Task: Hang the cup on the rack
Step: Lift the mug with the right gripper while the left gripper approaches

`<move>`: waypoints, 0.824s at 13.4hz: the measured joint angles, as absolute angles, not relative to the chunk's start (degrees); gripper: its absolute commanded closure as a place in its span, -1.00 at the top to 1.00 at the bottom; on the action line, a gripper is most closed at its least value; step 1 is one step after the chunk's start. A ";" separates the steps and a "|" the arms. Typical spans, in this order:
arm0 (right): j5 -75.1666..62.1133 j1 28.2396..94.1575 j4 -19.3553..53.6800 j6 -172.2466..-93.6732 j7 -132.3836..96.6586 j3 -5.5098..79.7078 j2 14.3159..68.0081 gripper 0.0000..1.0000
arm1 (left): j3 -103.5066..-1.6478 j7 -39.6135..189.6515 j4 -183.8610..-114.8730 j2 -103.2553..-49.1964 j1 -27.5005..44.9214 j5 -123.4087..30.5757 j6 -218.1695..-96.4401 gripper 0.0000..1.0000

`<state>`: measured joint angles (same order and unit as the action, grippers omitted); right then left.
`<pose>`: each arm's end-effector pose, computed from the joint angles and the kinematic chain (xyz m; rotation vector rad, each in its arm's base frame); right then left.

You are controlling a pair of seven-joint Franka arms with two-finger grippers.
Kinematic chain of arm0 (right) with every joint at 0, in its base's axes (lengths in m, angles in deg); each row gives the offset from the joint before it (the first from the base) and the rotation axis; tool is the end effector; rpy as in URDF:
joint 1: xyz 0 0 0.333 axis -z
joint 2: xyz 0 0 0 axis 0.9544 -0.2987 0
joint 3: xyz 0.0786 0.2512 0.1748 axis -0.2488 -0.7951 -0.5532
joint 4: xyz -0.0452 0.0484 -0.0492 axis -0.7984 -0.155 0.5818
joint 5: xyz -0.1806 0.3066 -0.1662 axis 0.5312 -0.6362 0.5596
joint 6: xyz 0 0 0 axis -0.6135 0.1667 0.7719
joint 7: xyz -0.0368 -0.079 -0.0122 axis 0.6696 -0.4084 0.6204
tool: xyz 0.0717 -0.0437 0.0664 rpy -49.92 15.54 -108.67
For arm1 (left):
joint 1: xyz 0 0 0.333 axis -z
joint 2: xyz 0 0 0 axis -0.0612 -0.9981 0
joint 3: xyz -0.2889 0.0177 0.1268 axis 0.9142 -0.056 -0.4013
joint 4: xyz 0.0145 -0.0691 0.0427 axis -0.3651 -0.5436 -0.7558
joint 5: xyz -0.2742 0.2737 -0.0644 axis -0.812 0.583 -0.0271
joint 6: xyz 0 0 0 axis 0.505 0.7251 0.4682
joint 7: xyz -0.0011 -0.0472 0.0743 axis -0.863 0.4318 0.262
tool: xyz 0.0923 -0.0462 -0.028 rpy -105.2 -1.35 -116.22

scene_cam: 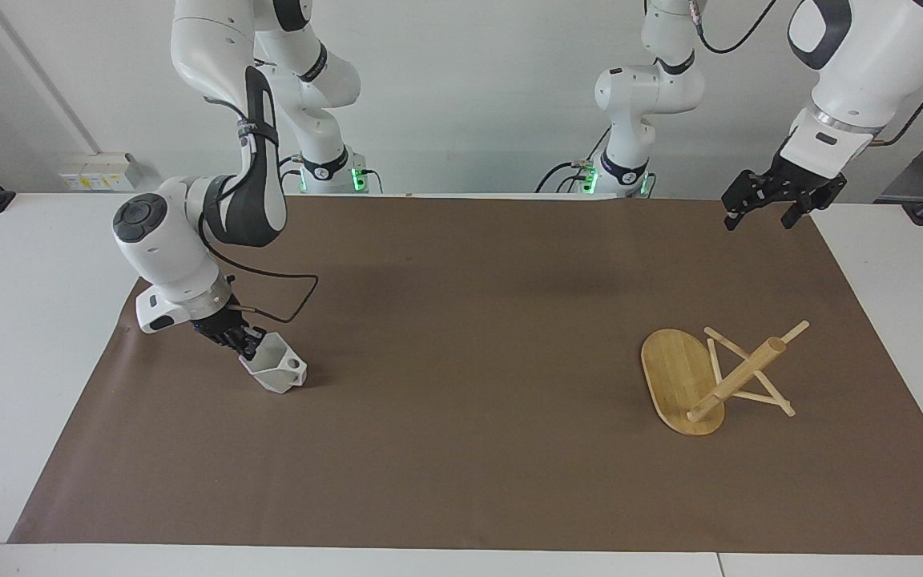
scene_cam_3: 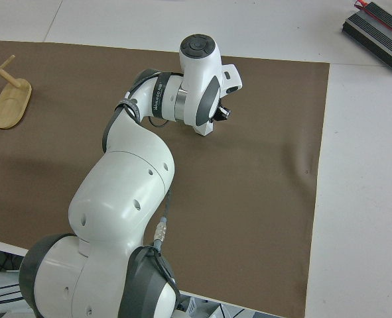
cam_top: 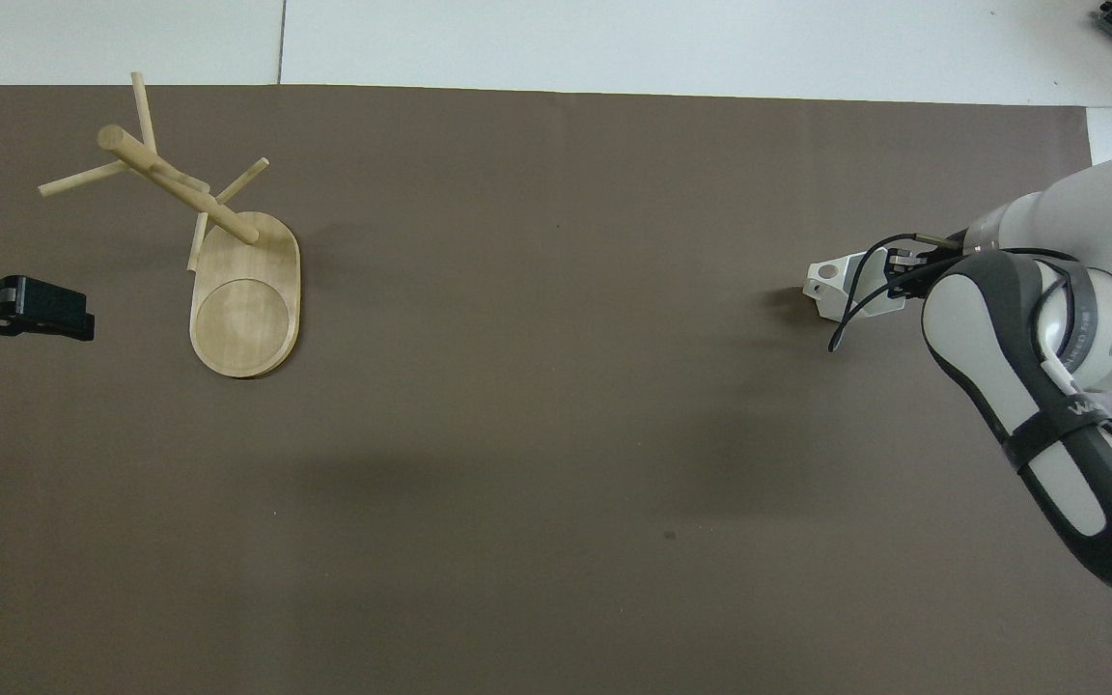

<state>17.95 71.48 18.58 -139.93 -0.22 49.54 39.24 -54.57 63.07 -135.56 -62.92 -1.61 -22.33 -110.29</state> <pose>0.6321 -0.0375 0.3735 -3.0443 0.4477 -0.0555 0.5360 -0.0298 0.6147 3.1233 0.0161 -0.0202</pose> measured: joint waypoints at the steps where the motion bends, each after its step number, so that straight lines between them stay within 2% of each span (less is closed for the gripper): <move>1: 17.95 71.48 18.35 -139.85 -0.22 49.54 39.25 -1.00 | -54.56 64.92 -136.14 -62.64 -1.61 -22.35 -109.96 1.00; 6: 16.08 71.47 17.70 -139.44 -0.21 48.89 39.37 -1.00 | -54.53 78.71 -137.37 -61.58 -1.61 -27.16 -104.78 1.00; 11: 3.58 71.29 14.32 -137.32 2.16 43.49 41.60 -1.00 | -54.59 100.40 -138.23 -60.93 -1.63 -36.78 -103.84 1.00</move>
<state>3.58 71.29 14.32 -137.32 2.16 43.49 41.60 -54.59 100.40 -138.23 -60.93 -1.63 -36.78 -103.84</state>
